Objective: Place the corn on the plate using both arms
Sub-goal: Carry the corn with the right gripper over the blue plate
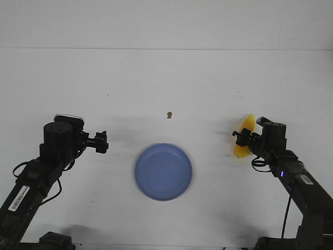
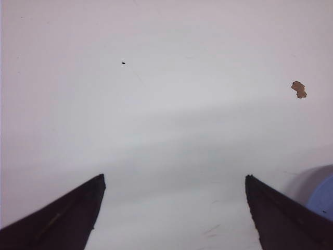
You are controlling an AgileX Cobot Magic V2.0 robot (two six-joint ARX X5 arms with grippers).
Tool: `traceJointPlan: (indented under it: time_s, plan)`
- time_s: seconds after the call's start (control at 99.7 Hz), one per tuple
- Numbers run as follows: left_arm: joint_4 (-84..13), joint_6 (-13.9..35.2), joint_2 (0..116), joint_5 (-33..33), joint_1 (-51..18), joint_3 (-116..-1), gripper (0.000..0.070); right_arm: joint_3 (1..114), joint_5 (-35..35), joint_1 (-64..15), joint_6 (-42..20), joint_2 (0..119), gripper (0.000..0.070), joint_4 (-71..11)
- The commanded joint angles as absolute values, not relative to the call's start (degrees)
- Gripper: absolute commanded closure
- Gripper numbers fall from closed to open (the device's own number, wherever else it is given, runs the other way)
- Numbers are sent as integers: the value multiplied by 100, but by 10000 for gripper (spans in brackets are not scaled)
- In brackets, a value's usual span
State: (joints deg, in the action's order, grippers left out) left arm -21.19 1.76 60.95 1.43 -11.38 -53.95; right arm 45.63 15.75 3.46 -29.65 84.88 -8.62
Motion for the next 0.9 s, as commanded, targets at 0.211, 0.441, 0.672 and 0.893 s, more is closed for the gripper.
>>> traceJointPlan:
  time_s: [0.211, 0.441, 0.672, 0.893]
  plan:
    - [-2099, 84, 6143, 141, -1142, -5481, 152, 4683, 2609, -246, -2976, 7889, 518, -891]
    - [-2102, 84, 6143, 141, -1142, -5481, 152, 4683, 2073, -1916, -2781, 7463, 518, -952]
    - [-2099, 84, 6143, 141, -1142, -5481, 152, 4683, 884, -3553, -2641, 7762, 514, -950]
    - [-2099, 84, 6143, 141, -1142, -5478, 152, 4683, 534, -4128, -2558, 8156, 385, -921]
